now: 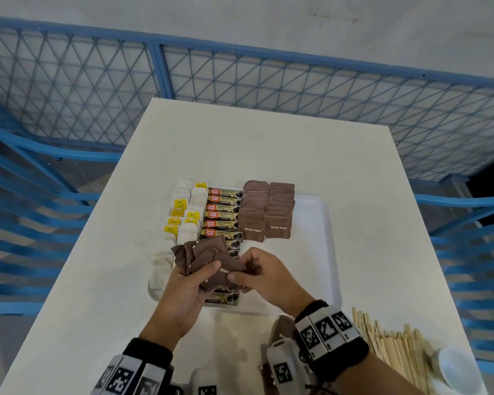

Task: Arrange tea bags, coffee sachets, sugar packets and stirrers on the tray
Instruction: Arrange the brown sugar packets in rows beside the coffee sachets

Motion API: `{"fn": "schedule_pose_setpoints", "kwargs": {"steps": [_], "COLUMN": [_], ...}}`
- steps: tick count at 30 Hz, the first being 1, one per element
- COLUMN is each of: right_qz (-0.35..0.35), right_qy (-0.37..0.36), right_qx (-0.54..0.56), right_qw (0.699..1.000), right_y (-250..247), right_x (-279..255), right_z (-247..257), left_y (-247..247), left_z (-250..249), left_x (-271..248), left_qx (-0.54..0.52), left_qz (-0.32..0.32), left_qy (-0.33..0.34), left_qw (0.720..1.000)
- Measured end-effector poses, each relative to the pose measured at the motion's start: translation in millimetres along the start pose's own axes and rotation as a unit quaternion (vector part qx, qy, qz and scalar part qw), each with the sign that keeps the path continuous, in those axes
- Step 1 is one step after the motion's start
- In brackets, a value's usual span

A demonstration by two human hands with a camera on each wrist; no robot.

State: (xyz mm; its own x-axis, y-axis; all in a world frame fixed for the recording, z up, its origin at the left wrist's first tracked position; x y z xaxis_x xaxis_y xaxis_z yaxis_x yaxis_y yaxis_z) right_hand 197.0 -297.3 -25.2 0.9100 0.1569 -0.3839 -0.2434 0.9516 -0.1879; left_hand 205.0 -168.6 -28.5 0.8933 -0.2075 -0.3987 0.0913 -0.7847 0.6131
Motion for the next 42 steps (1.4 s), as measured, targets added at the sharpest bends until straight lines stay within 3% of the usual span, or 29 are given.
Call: {"fn": "schedule_pose_setpoints", "kwargs": {"steps": [6, 12, 15, 20, 24, 28, 42], "right_qz": [-0.024, 0.026, 0.007, -0.14, -0.202, -0.22, -0.249], "right_qy": [-0.007, -0.006, 0.005, 0.046, 0.066, 0.072, 0.004], "right_qx": [0.111, 0.129, 0.133, 0.073, -0.007, -0.083, -0.181], "right_qw": [0.994, 0.991, 0.991, 0.986, 0.977, 0.969, 0.951], "right_y": [-16, -13, -23, -66, -85, -89, -83], "right_x": [-4, -7, -4, 10, 27, 42, 59], "right_z": [5, 4, -2, -26, -42, -48, -31], "left_y": [-6, -6, -10, -15, -17, -19, -11], "left_z": [-2, -1, -1, -4, -6, -8, -8], "left_x": [0, 0, 0, -3, -6, -10, -9], "left_qx": [0.01, 0.016, 0.005, -0.025, -0.046, -0.042, -0.022], "left_qz": [-0.037, -0.064, -0.077, -0.092, -0.115, -0.136, -0.102], "left_qy": [0.007, -0.011, -0.014, -0.019, -0.018, -0.022, -0.022], "left_qw": [0.999, 0.998, 0.997, 0.995, 0.992, 0.99, 0.994]}}
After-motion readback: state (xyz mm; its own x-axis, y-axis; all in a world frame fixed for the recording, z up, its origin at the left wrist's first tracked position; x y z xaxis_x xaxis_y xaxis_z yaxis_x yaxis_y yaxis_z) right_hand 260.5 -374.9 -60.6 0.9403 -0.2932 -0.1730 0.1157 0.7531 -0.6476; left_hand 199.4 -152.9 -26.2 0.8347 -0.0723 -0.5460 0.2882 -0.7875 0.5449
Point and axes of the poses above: each hand's wrist, its own x-axis towards the middle knuckle, its own y-axis out of the palm, z = x × y, the point moved 9 cm from there along x, towards the middle knuckle, and after that the axes turned 7 degrees about -x, right-handed, at the moved point
